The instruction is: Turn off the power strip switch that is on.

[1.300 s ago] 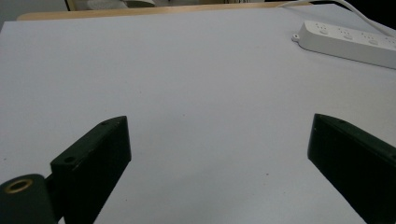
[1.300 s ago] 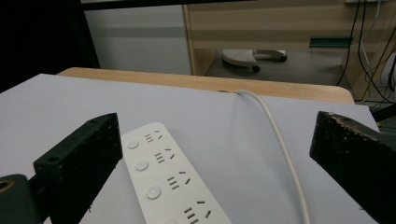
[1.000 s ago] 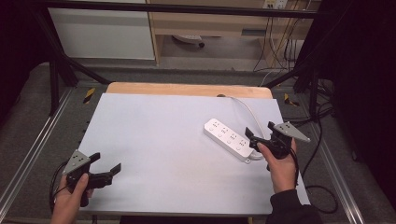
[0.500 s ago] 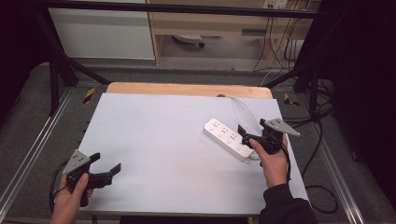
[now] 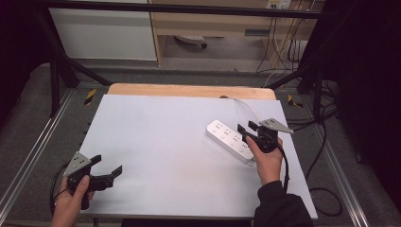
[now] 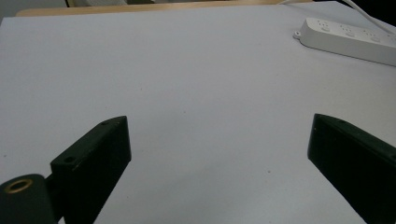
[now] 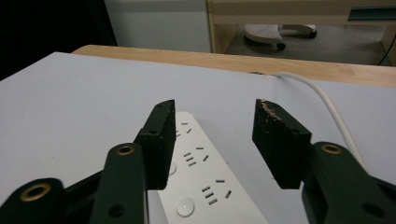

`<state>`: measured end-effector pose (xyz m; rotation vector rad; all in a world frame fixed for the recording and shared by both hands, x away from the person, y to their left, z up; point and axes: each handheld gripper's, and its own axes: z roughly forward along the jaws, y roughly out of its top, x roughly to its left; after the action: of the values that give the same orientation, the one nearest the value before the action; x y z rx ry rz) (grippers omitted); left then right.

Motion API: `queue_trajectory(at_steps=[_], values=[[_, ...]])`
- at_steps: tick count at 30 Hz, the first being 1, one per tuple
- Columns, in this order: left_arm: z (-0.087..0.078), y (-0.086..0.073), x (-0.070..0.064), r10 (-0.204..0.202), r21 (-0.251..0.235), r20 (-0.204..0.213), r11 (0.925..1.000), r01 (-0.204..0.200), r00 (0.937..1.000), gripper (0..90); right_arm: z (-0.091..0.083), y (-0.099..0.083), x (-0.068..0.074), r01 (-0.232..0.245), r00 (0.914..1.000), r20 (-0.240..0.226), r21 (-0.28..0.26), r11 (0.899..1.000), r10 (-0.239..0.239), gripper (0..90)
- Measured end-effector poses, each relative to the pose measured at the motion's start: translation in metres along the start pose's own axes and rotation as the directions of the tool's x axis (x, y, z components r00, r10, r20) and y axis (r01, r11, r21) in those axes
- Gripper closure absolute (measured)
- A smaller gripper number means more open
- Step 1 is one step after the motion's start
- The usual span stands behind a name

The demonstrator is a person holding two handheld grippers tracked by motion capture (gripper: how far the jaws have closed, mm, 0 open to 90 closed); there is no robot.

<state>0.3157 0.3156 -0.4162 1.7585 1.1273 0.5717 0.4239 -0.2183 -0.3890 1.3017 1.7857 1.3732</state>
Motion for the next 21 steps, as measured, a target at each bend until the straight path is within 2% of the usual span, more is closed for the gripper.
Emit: queue_trajectory(at_steps=[2, 5, 11, 18, 21], values=[[0.0, 0.0, 0.0, 0.0, 0.0, 0.0, 1.0, 0.0, 1.0, 6.0, 0.002, -0.001, 0.001, 0.003, 1.0, 0.001, 0.0, 1.0, -0.003, 54.8], [0.0, 0.0, 0.0, 0.0, -0.002, -0.001, 1.0, 0.0, 1.0, 6.0, 0.007, -0.004, 0.004, 0.034, 0.9994, 0.009, 0.005, 0.999, -0.034, 63.2], [0.0, 0.0, 0.0, -0.001, -0.003, -0.003, 1.0, 0.001, 1.0, 6.1, 0.016, -0.013, 0.007, 0.03, 0.9994, 0.014, 0.026, 0.999, -0.031, 76.2], [0.0, 0.0, 0.0, -0.001, -0.006, -0.003, 1.0, 0.001, 1.0, 6.0, 0.022, -0.022, 0.011, 0.032, 0.9988, 0.036, 0.042, 0.999, -0.034, 85.5], [-0.001, 0.0, 0.0, 0.001, -0.007, -0.002, 1.0, -0.001, 1.0, 6.0, 0.024, -0.024, 0.012, 0.039, 0.999, 0.019, 0.055, 0.998, -0.04, 89.5]])
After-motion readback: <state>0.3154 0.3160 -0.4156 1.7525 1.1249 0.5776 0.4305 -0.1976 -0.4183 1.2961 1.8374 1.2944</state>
